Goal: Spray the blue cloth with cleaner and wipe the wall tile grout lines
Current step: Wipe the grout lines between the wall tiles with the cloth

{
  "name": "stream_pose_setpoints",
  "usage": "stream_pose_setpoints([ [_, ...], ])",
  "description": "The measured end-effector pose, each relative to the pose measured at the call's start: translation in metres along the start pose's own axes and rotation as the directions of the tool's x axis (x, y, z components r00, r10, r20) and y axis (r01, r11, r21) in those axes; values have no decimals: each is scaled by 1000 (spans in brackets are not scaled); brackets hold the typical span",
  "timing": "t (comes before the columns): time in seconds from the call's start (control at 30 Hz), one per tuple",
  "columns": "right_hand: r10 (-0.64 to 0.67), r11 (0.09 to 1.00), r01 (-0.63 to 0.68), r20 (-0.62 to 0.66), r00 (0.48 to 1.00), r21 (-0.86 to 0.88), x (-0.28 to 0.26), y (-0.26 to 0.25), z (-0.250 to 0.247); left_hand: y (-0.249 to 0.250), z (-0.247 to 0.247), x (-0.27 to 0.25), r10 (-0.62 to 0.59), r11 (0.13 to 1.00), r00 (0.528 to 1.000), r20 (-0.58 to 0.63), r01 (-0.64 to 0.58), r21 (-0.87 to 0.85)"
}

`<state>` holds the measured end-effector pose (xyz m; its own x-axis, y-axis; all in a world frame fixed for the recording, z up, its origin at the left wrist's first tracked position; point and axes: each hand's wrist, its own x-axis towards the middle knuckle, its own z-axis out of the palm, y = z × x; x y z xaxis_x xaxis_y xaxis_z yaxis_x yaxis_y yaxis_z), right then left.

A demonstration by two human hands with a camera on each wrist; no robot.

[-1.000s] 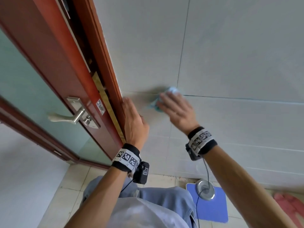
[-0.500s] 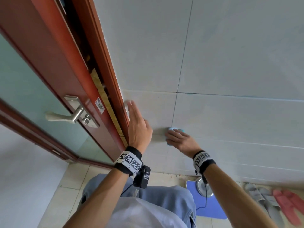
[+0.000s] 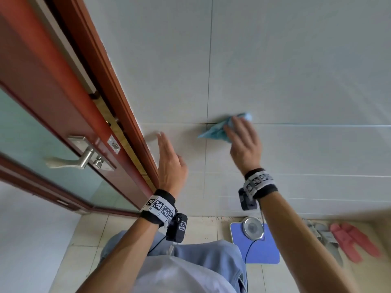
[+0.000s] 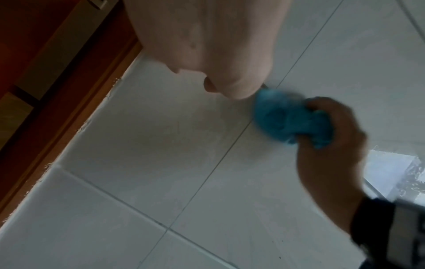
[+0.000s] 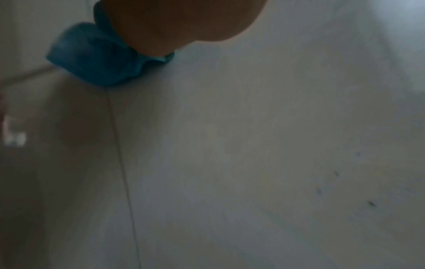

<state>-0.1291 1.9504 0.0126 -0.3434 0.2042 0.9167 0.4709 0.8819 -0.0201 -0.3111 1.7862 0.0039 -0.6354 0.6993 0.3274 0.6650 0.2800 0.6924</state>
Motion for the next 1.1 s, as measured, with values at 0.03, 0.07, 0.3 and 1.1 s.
stream_pose_setpoints([
  [0.03,-71,997,66,119,990,45,-17,-6,10,3,-1,0,-8,1000,1000,0,8,-4],
  [0.07,-155,986,132,251,955,106,-33,-12,19,6,-2,0,-10,1000,1000,-5,10,-1],
  [0.3,-98,952,-80,544,834,294,-66,-62,23,24,-31,-3,-25,1000,994,-105,26,9],
  [1.1,-36,-228,-674,686,727,703,299,-427,-79,71,-471,-92,-71,994,729,-681,107,12],
])
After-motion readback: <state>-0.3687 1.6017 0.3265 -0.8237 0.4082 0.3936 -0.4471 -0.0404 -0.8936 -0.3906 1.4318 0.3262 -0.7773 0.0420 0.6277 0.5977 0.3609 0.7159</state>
